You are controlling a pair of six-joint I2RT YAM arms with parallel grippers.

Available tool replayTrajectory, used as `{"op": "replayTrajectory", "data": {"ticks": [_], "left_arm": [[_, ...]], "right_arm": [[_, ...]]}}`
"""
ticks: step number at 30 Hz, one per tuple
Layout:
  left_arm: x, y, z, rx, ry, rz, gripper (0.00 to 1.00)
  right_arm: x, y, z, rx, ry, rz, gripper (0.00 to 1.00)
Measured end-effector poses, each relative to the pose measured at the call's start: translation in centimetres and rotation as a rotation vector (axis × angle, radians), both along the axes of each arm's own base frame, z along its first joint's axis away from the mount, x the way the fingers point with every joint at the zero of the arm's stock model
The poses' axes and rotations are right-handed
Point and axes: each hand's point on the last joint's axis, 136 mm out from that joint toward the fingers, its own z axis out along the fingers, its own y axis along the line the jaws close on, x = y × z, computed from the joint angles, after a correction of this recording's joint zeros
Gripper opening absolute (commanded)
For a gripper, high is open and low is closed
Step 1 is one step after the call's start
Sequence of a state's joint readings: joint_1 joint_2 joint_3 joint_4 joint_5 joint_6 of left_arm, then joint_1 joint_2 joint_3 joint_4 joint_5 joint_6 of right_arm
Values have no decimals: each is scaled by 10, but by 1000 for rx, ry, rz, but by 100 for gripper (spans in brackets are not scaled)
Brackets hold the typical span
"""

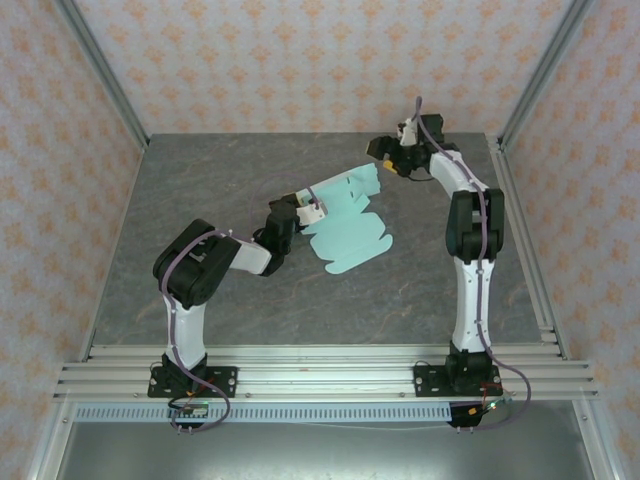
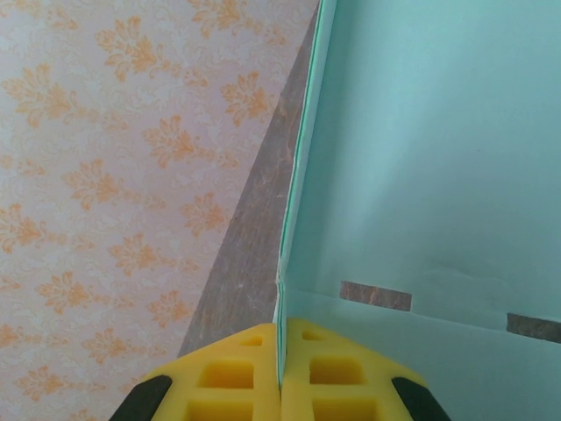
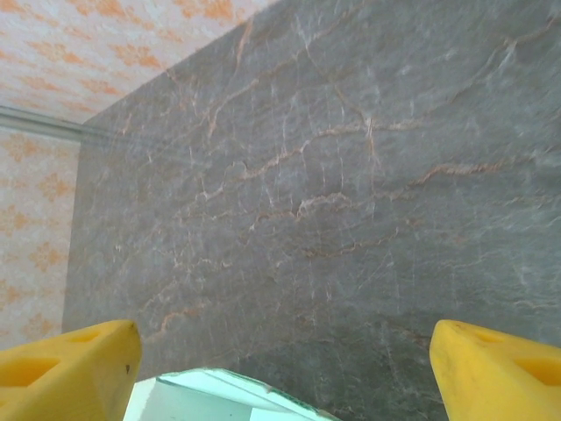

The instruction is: Fold the paper box

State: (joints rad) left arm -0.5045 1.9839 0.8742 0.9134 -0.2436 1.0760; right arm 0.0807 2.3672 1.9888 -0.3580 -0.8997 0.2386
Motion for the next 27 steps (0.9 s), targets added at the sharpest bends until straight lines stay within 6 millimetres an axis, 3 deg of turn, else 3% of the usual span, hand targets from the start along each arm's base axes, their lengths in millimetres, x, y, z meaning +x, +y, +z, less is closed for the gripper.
{"op": "replayTrajectory", "data": {"ticks": [7, 12, 19, 27], "left_arm": [[0, 0, -1, 1, 1, 0, 0], [1, 1, -3, 6, 5, 10, 0], [2, 3, -7, 12, 10, 21, 0], [2, -3, -4, 9, 3, 11, 0]], "right_arm": [[-20, 23, -26, 63, 50, 56, 84], [-26, 23, -41, 101, 62, 50, 79], [-40, 21, -23, 133, 33, 49, 77], [-61, 26, 3, 164, 8, 80, 68]]}}
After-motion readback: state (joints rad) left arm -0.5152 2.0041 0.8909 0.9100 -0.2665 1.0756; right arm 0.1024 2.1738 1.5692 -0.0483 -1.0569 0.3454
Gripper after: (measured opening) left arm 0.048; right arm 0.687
